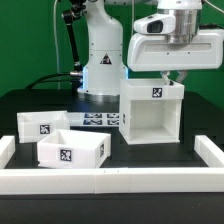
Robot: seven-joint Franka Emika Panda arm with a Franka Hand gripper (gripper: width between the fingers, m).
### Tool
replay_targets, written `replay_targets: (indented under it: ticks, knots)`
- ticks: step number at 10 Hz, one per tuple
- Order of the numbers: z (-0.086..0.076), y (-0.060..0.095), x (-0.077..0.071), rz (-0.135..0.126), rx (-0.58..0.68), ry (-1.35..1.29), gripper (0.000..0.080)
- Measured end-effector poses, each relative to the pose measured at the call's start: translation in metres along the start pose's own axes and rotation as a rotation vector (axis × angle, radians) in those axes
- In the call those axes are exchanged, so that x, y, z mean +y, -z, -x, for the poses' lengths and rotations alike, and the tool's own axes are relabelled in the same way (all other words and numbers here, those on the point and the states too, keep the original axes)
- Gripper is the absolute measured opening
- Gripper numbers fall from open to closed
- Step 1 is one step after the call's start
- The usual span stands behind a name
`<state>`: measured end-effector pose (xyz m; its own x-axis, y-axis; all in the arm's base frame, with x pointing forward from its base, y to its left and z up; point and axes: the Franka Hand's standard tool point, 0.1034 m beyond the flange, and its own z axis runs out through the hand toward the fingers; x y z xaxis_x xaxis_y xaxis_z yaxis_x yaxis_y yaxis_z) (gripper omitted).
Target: Assemble drawer
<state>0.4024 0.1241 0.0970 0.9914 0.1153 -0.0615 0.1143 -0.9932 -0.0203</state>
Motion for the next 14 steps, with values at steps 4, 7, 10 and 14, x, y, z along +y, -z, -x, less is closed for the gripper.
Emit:
replay_targets:
  ticks: [4,7,10,14]
  knots:
    - [-0.036,0.003,0.015,-0.018,0.024,-0.009,0.0038]
    - [-0.077,0.006,0.028,-0.028,0.062,-0.036,0.0038]
    - [-0.120,0.009,0.033,-0.038,0.107,-0.061,0.0038]
    - [-0.162,0.012,0.037,-0.047,0.150,-0.087,0.0038]
